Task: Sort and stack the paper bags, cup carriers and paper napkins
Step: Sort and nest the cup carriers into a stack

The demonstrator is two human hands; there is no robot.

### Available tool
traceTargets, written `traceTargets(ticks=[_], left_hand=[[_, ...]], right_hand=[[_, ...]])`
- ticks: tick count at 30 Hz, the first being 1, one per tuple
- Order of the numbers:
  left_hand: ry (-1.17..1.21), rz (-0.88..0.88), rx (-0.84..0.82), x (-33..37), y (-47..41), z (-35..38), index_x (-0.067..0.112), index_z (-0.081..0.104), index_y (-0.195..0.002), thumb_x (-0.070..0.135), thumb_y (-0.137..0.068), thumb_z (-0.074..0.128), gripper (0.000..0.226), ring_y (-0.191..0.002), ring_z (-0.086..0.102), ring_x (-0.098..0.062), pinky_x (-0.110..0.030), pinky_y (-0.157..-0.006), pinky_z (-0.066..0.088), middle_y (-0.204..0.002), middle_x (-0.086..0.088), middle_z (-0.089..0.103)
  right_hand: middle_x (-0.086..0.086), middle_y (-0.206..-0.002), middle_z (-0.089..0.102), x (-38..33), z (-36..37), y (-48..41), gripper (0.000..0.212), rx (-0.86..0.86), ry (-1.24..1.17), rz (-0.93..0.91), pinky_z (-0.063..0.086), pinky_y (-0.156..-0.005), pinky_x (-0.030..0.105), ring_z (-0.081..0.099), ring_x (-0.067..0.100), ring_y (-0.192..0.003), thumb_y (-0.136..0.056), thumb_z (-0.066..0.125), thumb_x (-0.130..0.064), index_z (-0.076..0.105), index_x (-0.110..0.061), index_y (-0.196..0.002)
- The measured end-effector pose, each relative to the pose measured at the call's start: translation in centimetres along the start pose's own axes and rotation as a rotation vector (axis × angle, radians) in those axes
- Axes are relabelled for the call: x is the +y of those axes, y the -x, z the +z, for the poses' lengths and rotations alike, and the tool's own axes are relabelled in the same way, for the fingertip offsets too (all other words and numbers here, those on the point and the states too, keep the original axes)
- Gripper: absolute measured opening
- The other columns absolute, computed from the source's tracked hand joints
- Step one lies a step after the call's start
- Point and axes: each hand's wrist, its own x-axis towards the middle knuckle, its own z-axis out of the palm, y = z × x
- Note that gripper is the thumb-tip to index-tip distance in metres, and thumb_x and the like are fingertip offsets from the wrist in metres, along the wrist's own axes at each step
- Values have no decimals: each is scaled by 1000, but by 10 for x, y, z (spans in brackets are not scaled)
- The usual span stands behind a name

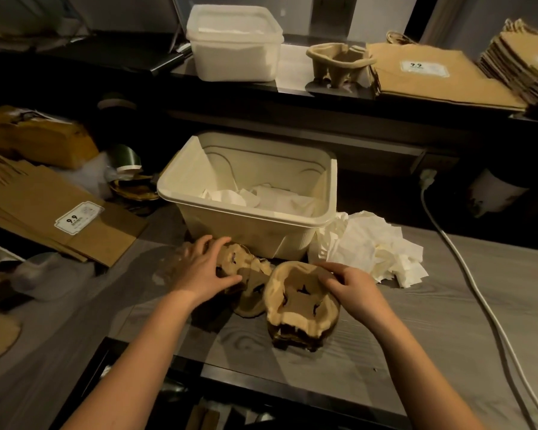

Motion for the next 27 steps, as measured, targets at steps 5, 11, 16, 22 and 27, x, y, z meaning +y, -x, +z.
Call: traceTargets(ticks=[5,11,16,22,27], left_hand=[[45,52,109,2,0,9,30,34,-139,39,-82,67,66,-135,24,-26,-35,-105,29,-149,-3,17],[235,-7,80,-5,-4,-7,32,43,-132,36,-75,75,66,-132,30,-29,-45,-106,35,-144,-2,25],[656,29,-115,5,14,-41,47,45,-121,46,-69,77,60,-124,40,-19,-34,-94,41,-135,6,40],[1206,173,-402,23,34,-45,37,51,-117,47,-30,93,97,-110,60,-16,-27,-81,53,-122,2,57],[1374,371,-414,50,44,-33,27,44,-118,30,-42,93,91,-106,61,-10,-23,-82,52,-114,4,59]], right_hand=[[-10,-90,65,6,6,0,30,123,263,-5,42,-61,26,60,13,-89,-96,42,-44,55,-40,-123],[-11,-101,55,10,8,-3,32,172,420,-67,42,-60,26,58,12,-94,-94,43,-49,55,-40,-122],[-14,-98,45,7,6,-4,28,254,230,-131,46,-66,25,55,9,-94,-93,48,-43,63,-30,-113],[-18,-90,56,-21,3,5,18,156,-13,-194,41,-72,16,51,2,-88,-93,50,-36,65,-32,-102],[-10,-90,68,-44,1,23,25,-327,-464,19,46,-74,19,61,1,-80,-94,44,-42,67,-32,-98]])
